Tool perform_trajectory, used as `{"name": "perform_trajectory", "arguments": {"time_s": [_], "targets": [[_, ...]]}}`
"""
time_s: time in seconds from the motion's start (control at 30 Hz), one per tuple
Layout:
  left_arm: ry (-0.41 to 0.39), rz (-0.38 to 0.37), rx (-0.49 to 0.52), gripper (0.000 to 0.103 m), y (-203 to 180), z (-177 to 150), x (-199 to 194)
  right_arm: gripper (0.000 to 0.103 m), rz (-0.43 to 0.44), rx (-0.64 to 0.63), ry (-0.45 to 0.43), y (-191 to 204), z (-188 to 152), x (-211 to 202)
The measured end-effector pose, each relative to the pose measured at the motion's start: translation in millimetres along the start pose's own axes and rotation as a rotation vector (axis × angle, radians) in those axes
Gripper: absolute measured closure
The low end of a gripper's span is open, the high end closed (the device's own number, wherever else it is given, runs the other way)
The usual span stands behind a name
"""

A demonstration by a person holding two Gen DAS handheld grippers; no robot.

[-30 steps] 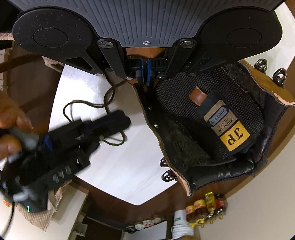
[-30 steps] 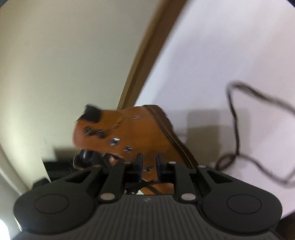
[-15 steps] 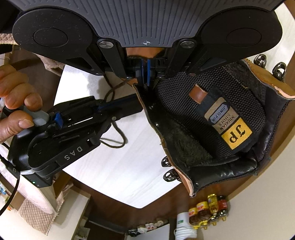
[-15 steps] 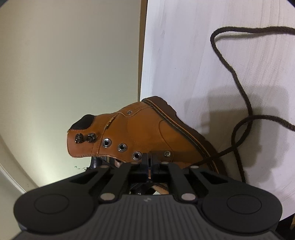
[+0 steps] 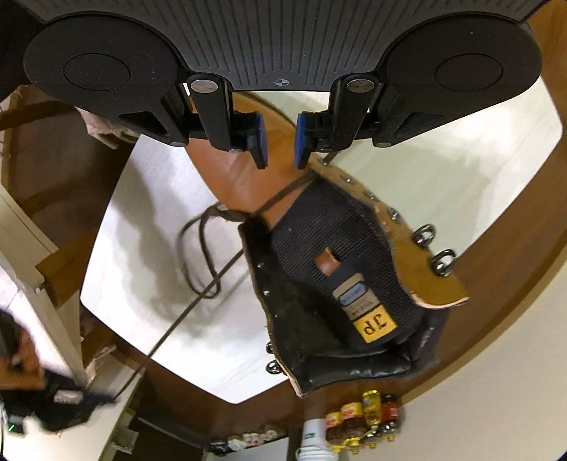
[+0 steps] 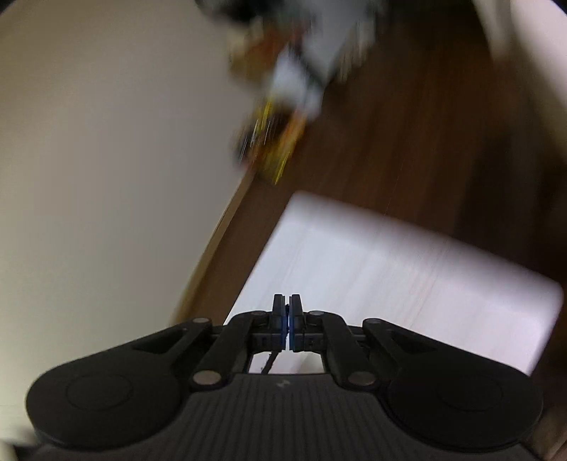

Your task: Lace up shoes with both hands

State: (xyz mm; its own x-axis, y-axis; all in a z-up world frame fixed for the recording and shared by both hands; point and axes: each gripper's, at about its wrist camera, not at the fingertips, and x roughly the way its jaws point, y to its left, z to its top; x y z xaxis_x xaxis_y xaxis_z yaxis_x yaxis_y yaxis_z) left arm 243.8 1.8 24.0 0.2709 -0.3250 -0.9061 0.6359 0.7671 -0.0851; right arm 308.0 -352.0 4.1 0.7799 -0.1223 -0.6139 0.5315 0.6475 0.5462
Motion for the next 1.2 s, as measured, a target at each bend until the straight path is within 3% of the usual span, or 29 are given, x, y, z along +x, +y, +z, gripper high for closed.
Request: {"name": "perform_trajectory", "arguments": {"time_s": [0.1, 0.23, 0.33, 0.43, 0.5, 0.6, 0.67, 0.73, 0.87, 1.1, 1.2], "targets": [[-0.049, -0.026, 0.027, 0.086, -11.3, 9.9, -5.5, 0.101, -0.004, -0.058, -0.072, 6.5, 26.0, -19.6], [-0.047, -0.011, 0.076, 0.085, -28.3, 21.9, 6.3, 0.101, 0.02, -0.103, 0.019, 9.9, 14.3, -10.1], [-0.014, 0.082, 0.19, 0.086, -42.8, 21.9, 23.9, 0.101, 0.042, -0.102, 0.115, 4.2, 0.0, 4.0], [0.005, 0.111, 0.211, 0.086, -46.7, 15.8, 26.5, 0.101, 0.053, -0.096, 0.211, 1.7, -18.8, 23.2], [0.002, 0.087, 0.142, 0.085, -40.7, 10.0, 18.4, 0.1, 0.054, -0.095, 0.292, 6.7, -34.6, 41.4], [-0.003, 0.081, 0.017, 0.085, -19.8, -3.3, 5.8, 0.084, 0.026, -0.066, 0.363, 12.4, -58.8, 53.5], [-0.002, 0.084, -0.052, 0.085, -6.0, -12.7, -1.8, 0.083, 0.035, -0.022, 0.402, 18.2, -79.7, 52.8], [0.007, 0.14, -0.121, 0.085, 18.1, -30.8, -10.0, 0.083, 0.07, 0.014, 0.461, 17.8, -96.0, 55.6], [0.06, 0.247, -0.127, 0.085, 56.5, -58.0, -11.0, 0.083, 0.021, 0.0, 0.514, 31.0, -128.5, 58.3], [0.085, 0.237, -0.079, 0.085, 78.2, -70.7, -5.2, 0.083, -0.149, -0.184, 0.428, 41.0, -113.7, 49.3], [0.081, 0.204, -0.08, 0.085, 72.1, -70.6, 4.3, 0.083, -0.172, -0.111, 0.452, 35.8, -122.2, 43.7]]}}
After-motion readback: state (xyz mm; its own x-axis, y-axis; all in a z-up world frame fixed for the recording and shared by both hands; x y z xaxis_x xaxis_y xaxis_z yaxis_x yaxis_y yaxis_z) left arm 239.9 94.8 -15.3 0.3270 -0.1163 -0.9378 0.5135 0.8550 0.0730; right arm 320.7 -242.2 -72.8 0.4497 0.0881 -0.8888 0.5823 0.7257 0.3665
